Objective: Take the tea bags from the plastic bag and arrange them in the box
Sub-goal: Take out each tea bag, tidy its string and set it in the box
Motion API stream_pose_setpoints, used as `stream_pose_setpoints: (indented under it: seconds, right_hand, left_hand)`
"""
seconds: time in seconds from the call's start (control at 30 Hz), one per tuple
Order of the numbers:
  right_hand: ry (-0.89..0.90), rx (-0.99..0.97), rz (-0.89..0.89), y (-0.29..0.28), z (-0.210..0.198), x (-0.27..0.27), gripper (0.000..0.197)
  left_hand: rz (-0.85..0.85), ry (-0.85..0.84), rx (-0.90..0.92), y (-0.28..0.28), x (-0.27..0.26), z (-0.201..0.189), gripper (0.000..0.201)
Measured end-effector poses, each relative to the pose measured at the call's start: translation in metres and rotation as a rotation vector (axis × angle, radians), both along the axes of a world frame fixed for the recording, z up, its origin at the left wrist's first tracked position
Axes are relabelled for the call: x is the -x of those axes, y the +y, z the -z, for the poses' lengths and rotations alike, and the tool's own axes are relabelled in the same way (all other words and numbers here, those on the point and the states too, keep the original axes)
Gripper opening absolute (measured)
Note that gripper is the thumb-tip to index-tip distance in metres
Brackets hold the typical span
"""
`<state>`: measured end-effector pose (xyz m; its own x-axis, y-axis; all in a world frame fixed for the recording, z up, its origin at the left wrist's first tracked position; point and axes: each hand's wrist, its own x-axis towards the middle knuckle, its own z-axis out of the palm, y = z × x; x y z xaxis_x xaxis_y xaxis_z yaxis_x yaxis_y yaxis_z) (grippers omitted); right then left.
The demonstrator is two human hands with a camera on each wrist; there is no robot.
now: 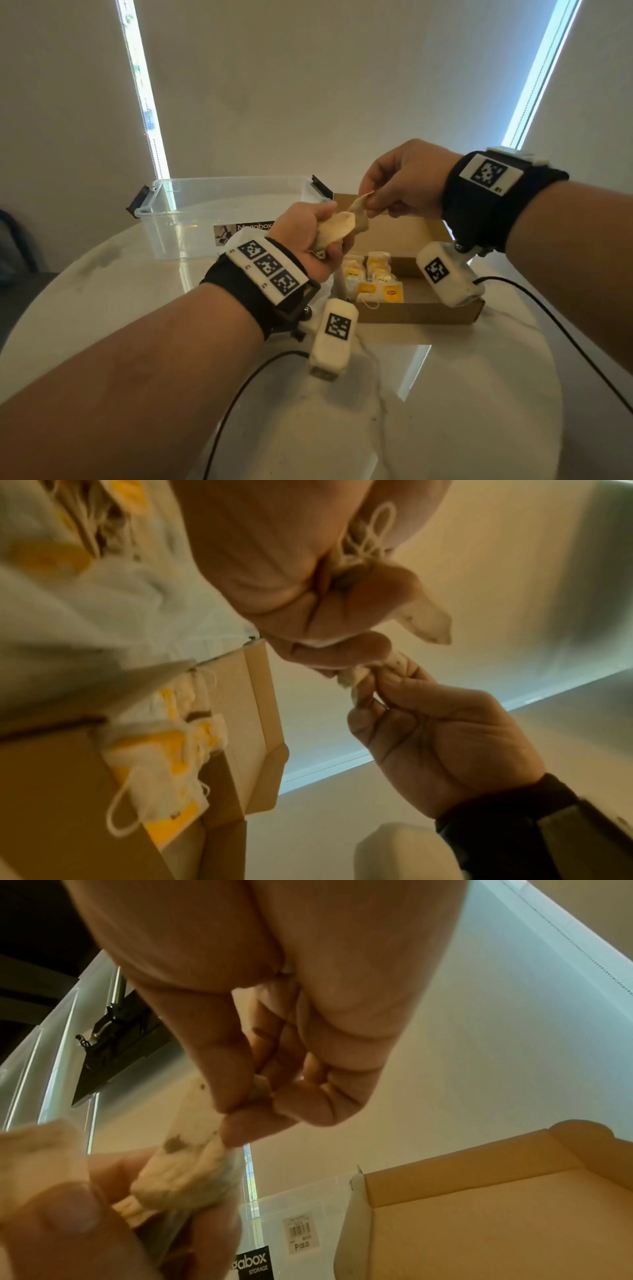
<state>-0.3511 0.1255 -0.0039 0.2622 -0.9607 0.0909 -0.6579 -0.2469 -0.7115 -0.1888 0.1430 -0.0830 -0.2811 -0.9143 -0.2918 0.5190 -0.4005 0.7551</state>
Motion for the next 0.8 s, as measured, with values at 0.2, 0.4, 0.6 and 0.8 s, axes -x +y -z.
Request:
stream_pose_setpoints:
  seconds: [0.2,0.4,0.6,0.8]
  right_hand:
    - [-0.015,-0.009,-0.059,0.0,-0.005,0.015,0.024]
    - [-0.077,-0.044,0.015,-0.001,-0.002,0.019,0.023]
    - [-0.095,-0.166,0.12,-0.003,0.002,0.019,0.024]
    - [0.084,0.04,0.053,-0.001,0.006,0.027,0.009]
  left_hand:
    - [0.139,0.096,0.013,0.003,0.014,0.003,0.032]
    - [0.026,-0.009,0.096,-0.002,0.03,0.004,0.022]
    - [-0.087,0.045,0.102,-0.007,0.044,0.008,0.006]
    - [-0.174,-0.084,0.098,-0.007,0.054,0.012,0.018]
